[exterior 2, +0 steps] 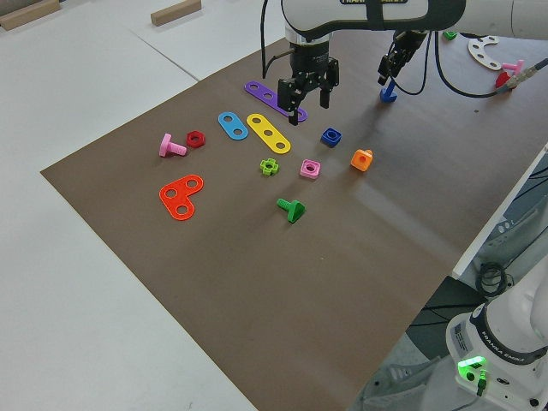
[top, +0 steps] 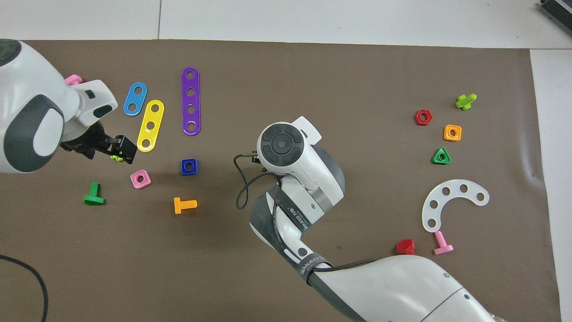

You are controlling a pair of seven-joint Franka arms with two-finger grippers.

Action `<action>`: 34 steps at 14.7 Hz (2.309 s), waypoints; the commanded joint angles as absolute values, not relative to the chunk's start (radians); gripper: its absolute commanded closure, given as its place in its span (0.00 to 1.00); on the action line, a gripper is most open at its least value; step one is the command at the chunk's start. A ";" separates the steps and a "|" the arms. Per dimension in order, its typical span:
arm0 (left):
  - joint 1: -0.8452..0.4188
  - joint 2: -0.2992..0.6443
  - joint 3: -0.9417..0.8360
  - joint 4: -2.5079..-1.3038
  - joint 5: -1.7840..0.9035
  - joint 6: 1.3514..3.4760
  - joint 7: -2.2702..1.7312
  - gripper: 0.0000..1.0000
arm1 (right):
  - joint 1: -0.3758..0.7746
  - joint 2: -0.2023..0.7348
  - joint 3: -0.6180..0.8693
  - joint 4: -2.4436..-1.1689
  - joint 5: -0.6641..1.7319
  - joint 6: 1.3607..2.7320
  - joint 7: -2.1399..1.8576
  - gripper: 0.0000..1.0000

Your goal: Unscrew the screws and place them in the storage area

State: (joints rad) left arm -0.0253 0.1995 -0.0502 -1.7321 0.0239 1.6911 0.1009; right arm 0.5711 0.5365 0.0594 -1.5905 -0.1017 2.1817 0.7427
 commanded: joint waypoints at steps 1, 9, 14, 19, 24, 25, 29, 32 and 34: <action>-0.006 0.086 -0.057 -1.834 0.044 1.681 0.109 0.00 | 0.568 0.529 0.063 -1.615 -0.117 2.175 0.767 0.42; -0.011 -0.103 -0.058 -1.867 0.046 1.670 -0.025 0.00 | 0.572 0.526 0.064 -1.617 -0.106 2.163 0.791 0.84; -0.005 -0.130 -0.055 -1.867 0.046 1.671 -0.011 0.00 | 0.548 0.491 0.063 -1.627 -0.106 2.161 0.785 1.00; 0.047 -0.144 -0.055 -1.901 0.046 1.686 -0.008 0.00 | 0.361 0.342 0.064 -1.819 -0.101 2.195 0.585 1.00; 0.080 -0.179 -0.054 -1.956 0.046 1.719 0.000 0.00 | 0.178 0.318 0.064 -1.868 -0.088 2.217 0.413 1.00; 0.080 -0.184 -0.054 -1.962 0.045 1.726 -0.002 0.00 | 0.143 0.318 0.064 -1.878 -0.062 2.214 0.370 1.00; 0.072 -0.172 -0.054 -1.924 0.034 1.764 -0.002 0.00 | 0.075 0.304 0.064 -1.933 -0.008 2.226 0.245 1.00; 0.063 -0.132 -0.057 -1.841 0.035 1.772 0.002 0.00 | 0.052 0.302 0.064 -1.939 -0.009 2.237 0.233 1.00; 0.063 -0.123 -0.061 -1.810 0.034 1.772 0.006 0.00 | 0.051 0.302 0.063 -1.934 -0.008 2.235 0.222 0.21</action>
State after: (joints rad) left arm 0.0697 -0.1450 -0.0610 -1.8545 0.0261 1.7693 -0.0025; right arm 0.0721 0.3368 0.0506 -1.8970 -0.0251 2.2101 0.2611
